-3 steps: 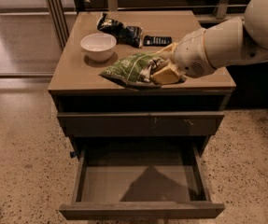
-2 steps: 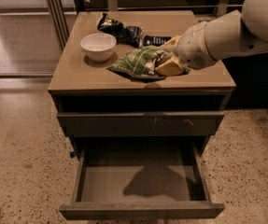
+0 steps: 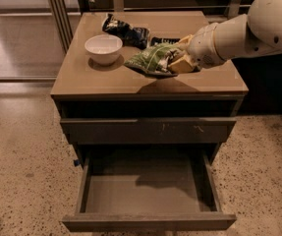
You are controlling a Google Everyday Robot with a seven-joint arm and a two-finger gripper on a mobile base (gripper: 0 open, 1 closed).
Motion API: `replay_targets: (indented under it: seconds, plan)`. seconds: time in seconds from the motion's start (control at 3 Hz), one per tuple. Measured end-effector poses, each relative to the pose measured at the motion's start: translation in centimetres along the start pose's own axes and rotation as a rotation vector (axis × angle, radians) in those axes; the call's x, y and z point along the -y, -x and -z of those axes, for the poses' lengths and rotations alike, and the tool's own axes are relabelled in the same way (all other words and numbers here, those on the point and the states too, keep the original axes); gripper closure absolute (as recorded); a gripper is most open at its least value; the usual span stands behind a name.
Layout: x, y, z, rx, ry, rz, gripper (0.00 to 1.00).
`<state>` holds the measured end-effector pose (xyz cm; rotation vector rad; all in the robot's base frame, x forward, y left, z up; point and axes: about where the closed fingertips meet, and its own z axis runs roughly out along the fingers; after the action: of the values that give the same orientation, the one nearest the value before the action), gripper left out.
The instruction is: Pick green jalapeno chip bag from middle drawer and place on counter
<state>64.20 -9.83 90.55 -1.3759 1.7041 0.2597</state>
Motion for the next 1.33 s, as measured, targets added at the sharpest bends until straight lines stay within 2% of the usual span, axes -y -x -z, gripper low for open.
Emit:
replay_targets:
  seconds: [0.67, 1.33]
  plan:
    - [2.5, -3.5, -2.4, 0.002, -0.038, -0.041, 1.00]
    - [3.7, -5.2, -4.2, 0.005, -0.036, -0.099, 1.00]
